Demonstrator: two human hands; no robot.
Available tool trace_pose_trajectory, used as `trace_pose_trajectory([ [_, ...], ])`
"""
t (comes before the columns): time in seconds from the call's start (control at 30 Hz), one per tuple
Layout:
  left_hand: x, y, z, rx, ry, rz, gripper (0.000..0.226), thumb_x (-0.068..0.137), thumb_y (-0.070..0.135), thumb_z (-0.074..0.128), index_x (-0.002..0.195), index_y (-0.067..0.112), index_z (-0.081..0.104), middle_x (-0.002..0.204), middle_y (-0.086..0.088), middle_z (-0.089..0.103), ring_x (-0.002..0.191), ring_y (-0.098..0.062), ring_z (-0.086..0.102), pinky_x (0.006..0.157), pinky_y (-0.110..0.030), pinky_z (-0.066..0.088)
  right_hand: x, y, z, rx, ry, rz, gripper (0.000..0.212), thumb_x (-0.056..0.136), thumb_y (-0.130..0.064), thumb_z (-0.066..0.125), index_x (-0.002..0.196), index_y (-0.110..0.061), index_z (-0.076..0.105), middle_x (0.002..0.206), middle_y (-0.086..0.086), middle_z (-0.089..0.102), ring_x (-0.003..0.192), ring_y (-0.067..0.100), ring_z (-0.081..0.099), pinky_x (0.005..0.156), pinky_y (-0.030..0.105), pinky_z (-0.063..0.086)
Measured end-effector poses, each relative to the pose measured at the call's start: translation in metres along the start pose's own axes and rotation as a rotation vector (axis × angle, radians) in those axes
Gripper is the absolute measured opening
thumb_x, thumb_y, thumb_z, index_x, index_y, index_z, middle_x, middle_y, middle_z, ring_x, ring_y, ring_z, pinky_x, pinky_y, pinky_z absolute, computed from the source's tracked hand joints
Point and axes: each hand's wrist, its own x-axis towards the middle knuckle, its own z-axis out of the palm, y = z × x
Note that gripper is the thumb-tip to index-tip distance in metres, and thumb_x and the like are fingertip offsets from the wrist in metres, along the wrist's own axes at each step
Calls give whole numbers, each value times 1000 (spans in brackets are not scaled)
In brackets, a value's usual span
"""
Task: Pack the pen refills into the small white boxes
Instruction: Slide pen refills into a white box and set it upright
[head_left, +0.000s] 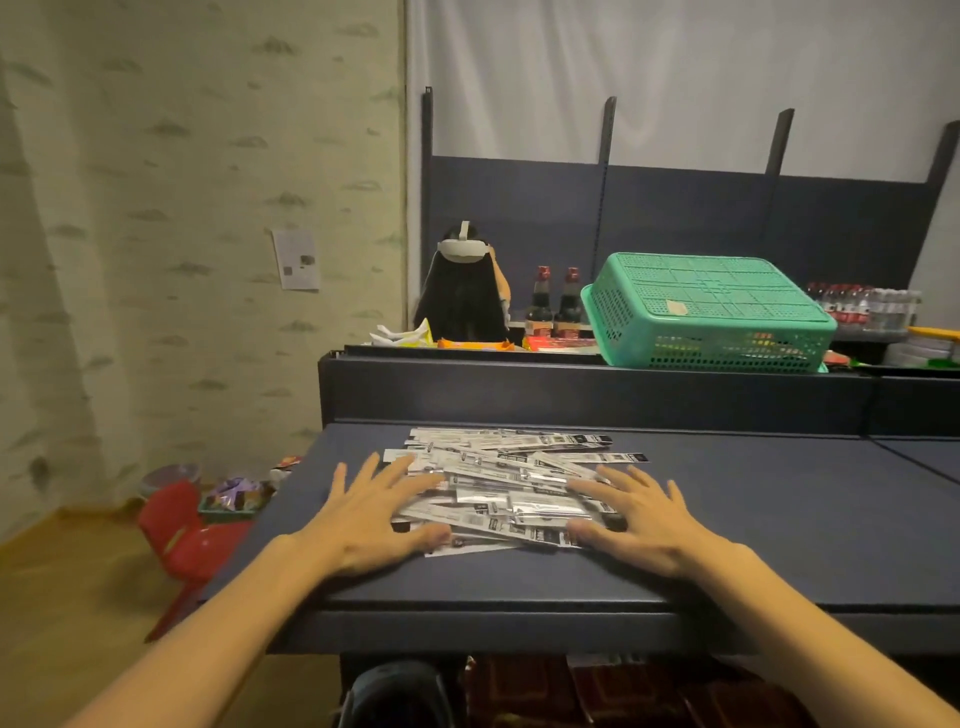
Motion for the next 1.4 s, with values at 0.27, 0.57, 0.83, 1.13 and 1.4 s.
trace_pose_trajectory([
  [0.27,10,1,4,-95,-73,-74,107,49,101,14,143,55,-5,159,3,-14,145,-25,-16,116,-54,-7,14,-20,7,-28,-111,-25,97,48,-104,11,138,-69,3,162,-12,-4,149,26,-9,113,62,-8],
  [0.57,19,11,8,-294,-33,-59,100,72,81,47,149,42,-3,159,8,-11,146,-11,-10,119,-40,6,32,-39,9,-11,-117,-142,61,85,-66,29,138,-67,-1,162,-9,-8,149,27,-11,113,62,-8],
  [0.83,36,-7,-3,-362,113,-86,100,62,95,23,147,44,15,159,12,4,146,-7,3,119,-39,13,42,-17,-19,191,16,-160,82,57,-100,10,133,-71,10,160,-17,0,149,12,-6,119,52,-6],
  [1.13,92,-23,-1,-426,113,-148,103,63,94,21,148,36,23,158,4,17,145,-14,14,117,-41,17,108,55,-7,179,118,20,91,58,-102,17,139,-62,24,158,-5,25,147,20,16,116,56,17],
  [1.4,122,-10,1,-410,-15,-133,87,72,90,22,146,45,22,159,7,11,147,-24,-2,118,-50,1,132,31,0,200,-17,43,78,68,-93,16,139,-63,22,161,-11,11,149,25,2,113,63,-2],
])
